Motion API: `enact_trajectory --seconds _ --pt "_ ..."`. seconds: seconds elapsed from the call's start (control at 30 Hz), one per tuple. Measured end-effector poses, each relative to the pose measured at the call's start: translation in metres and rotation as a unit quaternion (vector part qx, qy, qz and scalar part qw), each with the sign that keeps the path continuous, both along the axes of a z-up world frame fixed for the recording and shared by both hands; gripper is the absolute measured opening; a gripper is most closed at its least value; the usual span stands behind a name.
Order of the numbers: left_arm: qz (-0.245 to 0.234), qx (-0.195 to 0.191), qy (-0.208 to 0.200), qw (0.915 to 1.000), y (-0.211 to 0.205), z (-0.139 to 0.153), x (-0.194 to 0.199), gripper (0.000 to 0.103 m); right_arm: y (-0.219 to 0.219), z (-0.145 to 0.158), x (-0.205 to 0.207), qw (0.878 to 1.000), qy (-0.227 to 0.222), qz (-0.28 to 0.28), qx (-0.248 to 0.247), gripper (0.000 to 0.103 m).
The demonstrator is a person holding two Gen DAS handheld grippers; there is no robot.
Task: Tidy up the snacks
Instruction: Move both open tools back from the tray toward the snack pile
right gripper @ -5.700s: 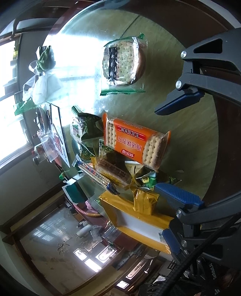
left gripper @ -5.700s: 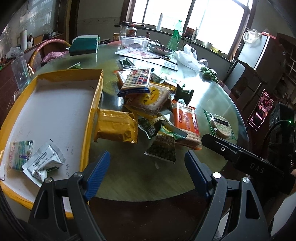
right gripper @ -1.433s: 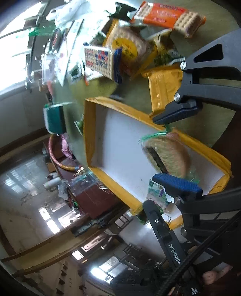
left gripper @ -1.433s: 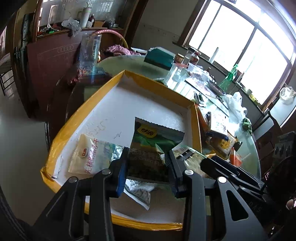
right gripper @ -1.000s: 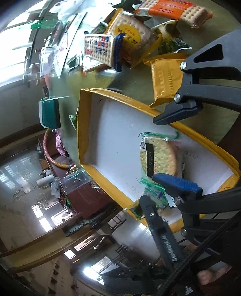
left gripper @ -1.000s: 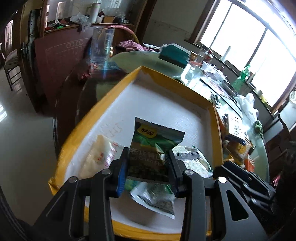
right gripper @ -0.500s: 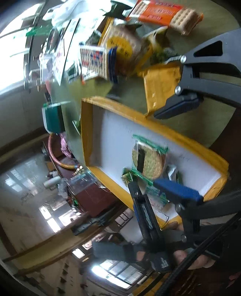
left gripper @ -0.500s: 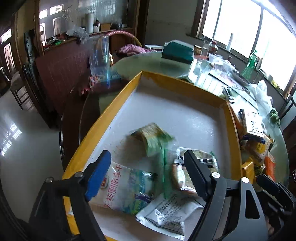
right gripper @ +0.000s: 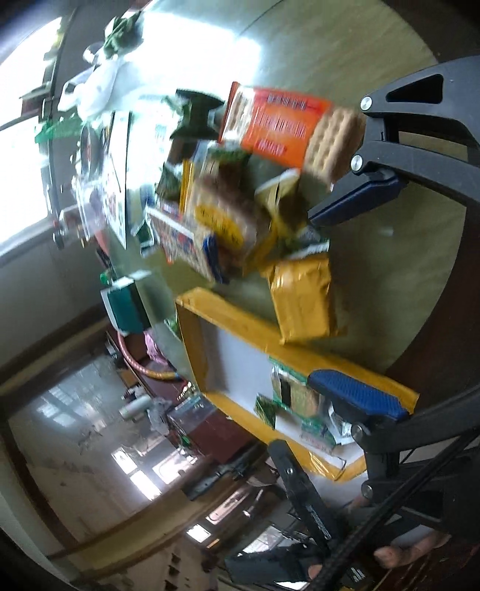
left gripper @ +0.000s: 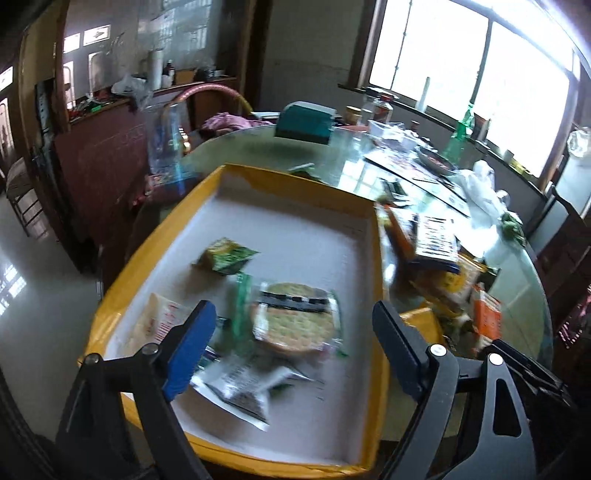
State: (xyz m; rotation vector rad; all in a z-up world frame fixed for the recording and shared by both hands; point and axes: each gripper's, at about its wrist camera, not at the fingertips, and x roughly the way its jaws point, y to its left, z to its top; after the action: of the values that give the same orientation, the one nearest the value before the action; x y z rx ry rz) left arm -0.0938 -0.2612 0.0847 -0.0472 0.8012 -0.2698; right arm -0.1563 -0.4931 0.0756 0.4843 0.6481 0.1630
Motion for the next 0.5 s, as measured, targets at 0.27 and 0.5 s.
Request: enact_trajectory --seconds 0.27,0.5 --pt "-0.037 -0.020 -0.008 0.9991 -0.028 0.009 -0.021 0.087 -0.020 -0.012 -0.009 0.999 0.021 -0.029 0.016 0.080" --pt "-0.069 -0.022 -0.004 0.9974 -0.050 0.009 -0.032 0.087 -0.032 -0.018 -0.015 0.998 0.032 -0.045 0.019 0.080"
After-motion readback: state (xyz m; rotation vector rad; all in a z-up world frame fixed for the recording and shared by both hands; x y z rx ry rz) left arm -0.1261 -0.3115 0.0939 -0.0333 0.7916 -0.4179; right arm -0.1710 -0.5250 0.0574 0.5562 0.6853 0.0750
